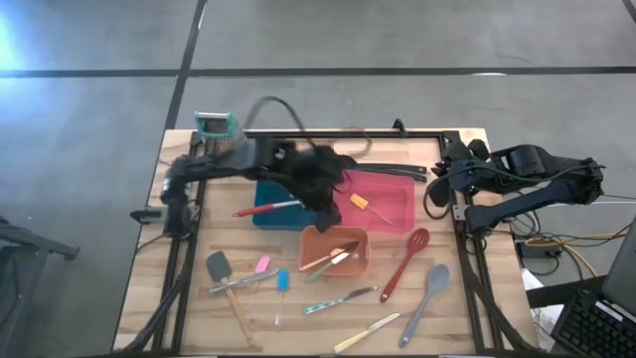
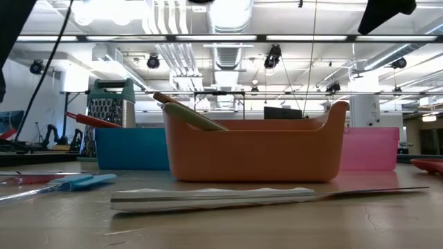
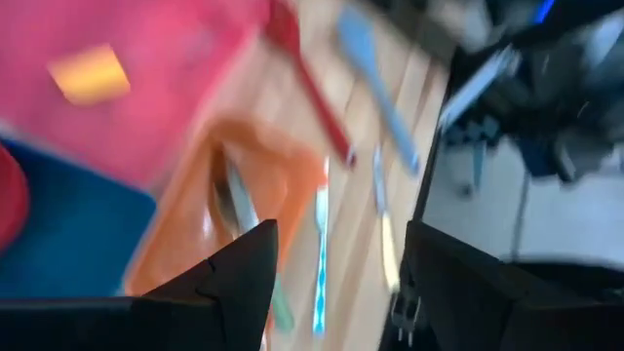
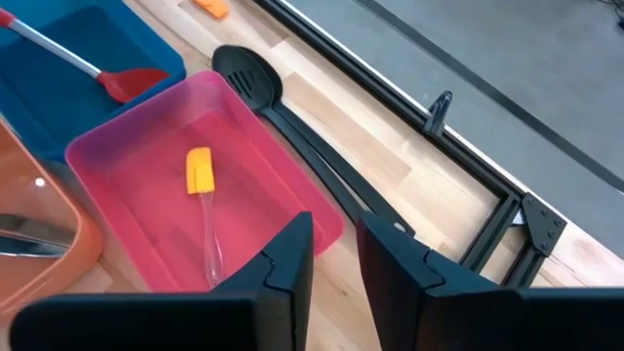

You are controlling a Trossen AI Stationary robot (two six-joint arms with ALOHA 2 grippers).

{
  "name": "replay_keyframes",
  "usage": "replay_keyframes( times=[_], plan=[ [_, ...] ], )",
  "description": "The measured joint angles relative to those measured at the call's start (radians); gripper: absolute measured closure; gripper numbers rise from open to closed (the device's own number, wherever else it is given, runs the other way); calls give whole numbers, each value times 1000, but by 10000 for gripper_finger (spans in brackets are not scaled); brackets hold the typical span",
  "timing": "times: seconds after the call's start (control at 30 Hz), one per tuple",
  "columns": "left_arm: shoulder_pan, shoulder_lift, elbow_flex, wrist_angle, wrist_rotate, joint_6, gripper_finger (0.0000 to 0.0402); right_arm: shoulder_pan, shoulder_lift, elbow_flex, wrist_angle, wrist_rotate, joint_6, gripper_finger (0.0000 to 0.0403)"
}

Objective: Pick & Place Kitchen Items
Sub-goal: Put the orange spatula into the red bin

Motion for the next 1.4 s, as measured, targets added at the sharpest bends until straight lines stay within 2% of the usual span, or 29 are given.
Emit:
replay_keyframes(
  times=[0.13,0.3,0.43,0.6,0.7,0.83,0.93,1.07,1.33,1.4],
  plan=[
    [-20,-78,74,23,-178,48,171,0,0,-18,1,-6,4,318],
    [-95,-225,27,112,-446,148,170,0,1,-28,5,-16,9,314],
    [-210,-306,-25,147,-706,232,170,0,0,-13,9,-49,14,319],
    [-385,-345,-124,167,-987,322,170,0,-6,-1,11,-182,11,333],
    [-473,-348,-198,166,-1141,314,170,0,-10,1,14,-237,9,339],
    [-569,-359,-295,168,-1317,209,170,3,-19,2,46,-264,7,347],
    [-626,-392,-368,169,-1395,118,170,19,-31,2,96,-266,-2,354],
    [-667,-469,-478,170,-1437,14,171,45,-53,2,192,-266,-23,363],
    [-675,-662,-728,170,-1450,-157,171,139,-73,2,342,-265,-27,383],
    [-675,-705,-791,173,-1489,-205,171,179,-69,2,372,-261,-27,391]
  ],
)
